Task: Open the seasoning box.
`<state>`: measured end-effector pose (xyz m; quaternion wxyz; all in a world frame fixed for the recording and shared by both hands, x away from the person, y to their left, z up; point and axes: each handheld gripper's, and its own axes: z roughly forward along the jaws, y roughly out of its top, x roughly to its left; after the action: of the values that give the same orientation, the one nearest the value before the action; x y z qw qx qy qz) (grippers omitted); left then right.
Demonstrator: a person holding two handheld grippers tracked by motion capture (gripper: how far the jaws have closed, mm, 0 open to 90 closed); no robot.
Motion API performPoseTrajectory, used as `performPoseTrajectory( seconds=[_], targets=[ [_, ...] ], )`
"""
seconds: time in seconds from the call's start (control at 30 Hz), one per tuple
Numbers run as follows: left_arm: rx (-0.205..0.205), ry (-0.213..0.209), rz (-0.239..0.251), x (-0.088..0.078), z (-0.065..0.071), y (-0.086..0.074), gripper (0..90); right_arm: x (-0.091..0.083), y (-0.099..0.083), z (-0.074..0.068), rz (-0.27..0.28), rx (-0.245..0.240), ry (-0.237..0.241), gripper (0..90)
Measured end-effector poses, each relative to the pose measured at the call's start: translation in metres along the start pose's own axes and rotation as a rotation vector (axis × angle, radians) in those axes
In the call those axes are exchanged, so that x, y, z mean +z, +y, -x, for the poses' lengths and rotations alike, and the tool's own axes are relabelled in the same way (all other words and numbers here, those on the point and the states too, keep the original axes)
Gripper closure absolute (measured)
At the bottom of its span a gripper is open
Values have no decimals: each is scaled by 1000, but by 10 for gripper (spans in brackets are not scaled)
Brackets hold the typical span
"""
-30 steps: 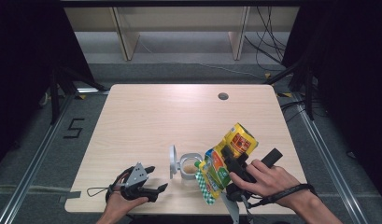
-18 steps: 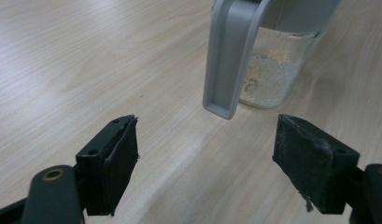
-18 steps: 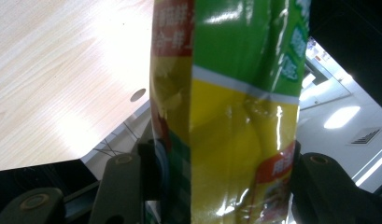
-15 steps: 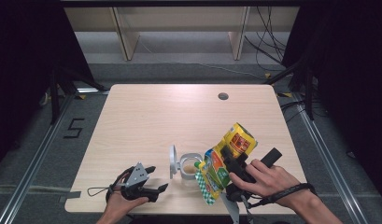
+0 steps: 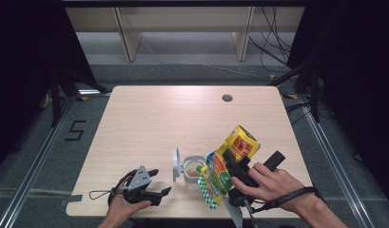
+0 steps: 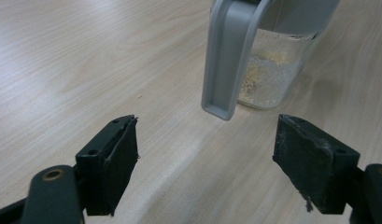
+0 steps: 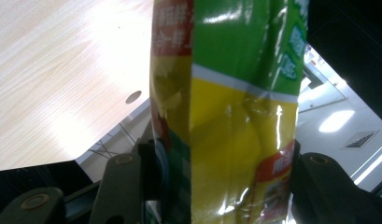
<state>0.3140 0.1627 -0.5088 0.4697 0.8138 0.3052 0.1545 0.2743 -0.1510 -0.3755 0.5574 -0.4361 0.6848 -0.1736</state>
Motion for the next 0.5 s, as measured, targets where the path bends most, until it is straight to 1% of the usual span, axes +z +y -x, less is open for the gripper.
performPoseTrajectory(
  seconds=[0.03,0.13,0.17,0.2,0.23,0.27,0.3,0.33,0.37,0.4,0.47,0.5],
  targets=[
    [1,0,-1,0,0,0,214,-1,-1,0,10,-17,-2,538],
    [7,1,-8,0,-1,0,214,-2,-1,-2,-3,-9,4,538],
    [8,-1,-9,0,0,0,214,-2,-2,-2,3,-20,-1,539],
    [8,-1,-9,0,0,0,214,-2,-2,-2,3,-20,-1,539],
    [19,-1,-10,0,-1,0,214,-2,-3,-2,6,-29,1,539],
    [19,-1,-10,0,-1,0,214,-2,-3,-2,6,-29,1,539],
    [28,1,-11,0,-1,0,214,-4,-3,-4,-7,-10,6,540],
    [28,1,-11,0,-1,0,214,-4,-3,-4,-7,-10,6,540],
    [29,1,-12,0,-1,0,214,-5,-5,-6,-9,7,1,540],
    [28,1,-11,0,-1,0,214,-5,-5,-6,-9,7,1,540],
    [26,2,-11,0,-1,0,214,-6,-5,-5,-3,-13,0,546],
    [28,1,-12,0,-1,0,214,-7,-6,-6,-10,-1,-1,546]
  ],
)
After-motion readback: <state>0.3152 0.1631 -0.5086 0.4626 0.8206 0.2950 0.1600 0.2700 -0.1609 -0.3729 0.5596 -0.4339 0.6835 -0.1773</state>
